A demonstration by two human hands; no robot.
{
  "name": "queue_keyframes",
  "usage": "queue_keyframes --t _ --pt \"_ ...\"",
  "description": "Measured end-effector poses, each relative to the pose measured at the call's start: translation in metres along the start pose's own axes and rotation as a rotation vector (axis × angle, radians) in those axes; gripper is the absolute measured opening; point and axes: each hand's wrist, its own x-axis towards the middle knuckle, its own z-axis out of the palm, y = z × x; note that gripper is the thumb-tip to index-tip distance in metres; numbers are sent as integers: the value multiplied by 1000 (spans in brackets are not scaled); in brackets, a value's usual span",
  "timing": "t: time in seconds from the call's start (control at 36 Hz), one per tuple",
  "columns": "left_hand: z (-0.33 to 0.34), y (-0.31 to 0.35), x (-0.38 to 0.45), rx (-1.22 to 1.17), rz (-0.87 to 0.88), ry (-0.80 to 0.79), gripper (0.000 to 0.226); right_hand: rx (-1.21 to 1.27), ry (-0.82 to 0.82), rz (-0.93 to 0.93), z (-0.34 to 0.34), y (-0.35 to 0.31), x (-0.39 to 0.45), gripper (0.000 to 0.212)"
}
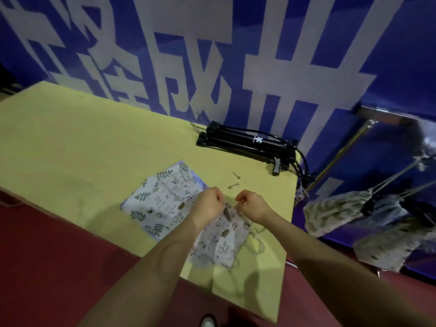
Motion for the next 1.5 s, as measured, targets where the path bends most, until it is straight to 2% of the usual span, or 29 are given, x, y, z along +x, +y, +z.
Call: queue_keyframes --t 0.08,0.14,0.19,0.22,0.33,0.42,0.61,0.72,0.78,0.86,0.97,1.03,1.14,1.28,1.5 --pt "2 -19 -3 39 -17 -66 16 -204 -83 99 21 4 3 36" --pt "0 -27 -3 66 -20 -85 23 -253 -61 133 30 5 2 27" --pt "-2 -30 -3 90 -2 -107 25 -266 8 138 35 4 -2 7" --pt "-3 -30 -3 105 12 -115 24 -261 53 119 35 2 -4 10" --pt "-3 -31 0 188 59 -132 31 25 155 -2 27 -5 -8 19" --pt "-4 -30 0 242 74 -118 37 117 206 -119 17 -11 -7 22" --pt "-23 -11 -10 78 223 76 36 360 340 -226 -2 -40 -10 14" --pt "-31 2 -15 47 247 92 49 456 369 -228 -13 -59 -7 12" --pt "-34 9 -14 -14 216 128 42 563 371 -216 -18 -67 -6 11" --pt "-39 16 -10 -132 210 168 15 722 330 -184 -26 -73 -7 13" --pt "-53 18 -6 -190 214 218 22 926 206 -160 -35 -73 -11 22" --pt "-61 18 -3 -176 218 227 24 876 171 -201 -37 -74 -12 22" --pt "-80 21 5 -96 264 249 19 740 145 -309 -36 -83 -13 17" --pt "-116 34 10 207 366 318 23 714 265 -411 -47 -110 -9 6" --pt "-167 50 18 573 398 441 23 667 340 -444 -62 -155 5 5"
